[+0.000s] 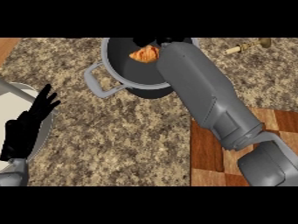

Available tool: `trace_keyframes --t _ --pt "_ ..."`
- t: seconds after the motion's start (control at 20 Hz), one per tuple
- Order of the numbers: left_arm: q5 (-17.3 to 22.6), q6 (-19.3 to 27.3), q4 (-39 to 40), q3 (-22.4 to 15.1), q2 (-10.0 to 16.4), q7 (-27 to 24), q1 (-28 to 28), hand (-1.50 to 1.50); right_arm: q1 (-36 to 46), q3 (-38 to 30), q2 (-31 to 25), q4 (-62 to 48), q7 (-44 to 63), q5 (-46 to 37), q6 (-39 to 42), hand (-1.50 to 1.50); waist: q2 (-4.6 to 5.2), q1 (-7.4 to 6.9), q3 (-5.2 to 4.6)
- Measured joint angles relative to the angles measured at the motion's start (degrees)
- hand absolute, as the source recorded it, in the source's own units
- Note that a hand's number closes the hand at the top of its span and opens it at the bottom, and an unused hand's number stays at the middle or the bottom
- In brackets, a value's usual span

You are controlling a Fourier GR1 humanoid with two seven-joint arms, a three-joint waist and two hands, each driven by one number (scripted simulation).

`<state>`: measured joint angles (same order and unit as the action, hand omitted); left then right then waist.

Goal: Pick the croissant from the cutting board and place it in the pot

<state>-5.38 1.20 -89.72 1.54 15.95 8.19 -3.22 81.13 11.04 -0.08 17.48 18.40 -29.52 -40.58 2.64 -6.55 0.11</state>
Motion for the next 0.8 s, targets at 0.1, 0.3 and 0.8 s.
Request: trace_keyframes --t 0.1,0.3,0.8 --pt "-0.24 0.15 0.16 -0.1 -0.1 -0.09 -0.03 0.0 -0.39 -2.09 0.02 2.28 -2.91 2.23 -3.53 -1.5 -0.08 -0.02 0.03" --pt "-0.46 0.08 0.34 -0.01 0.08 0.17 0.29 0.0 -0.86 -6.15 0.06 5.59 -8.13 7.85 -6.31 -1.5 -0.54 0.41 0.0" --pt "-0.06 0.11 0.53 1.92 0.21 -1.48 3.05 0.0 -6.63 -10.66 0.08 9.11 -21.91 21.89 -0.27 -1.5 -1.94 3.21 0.16"
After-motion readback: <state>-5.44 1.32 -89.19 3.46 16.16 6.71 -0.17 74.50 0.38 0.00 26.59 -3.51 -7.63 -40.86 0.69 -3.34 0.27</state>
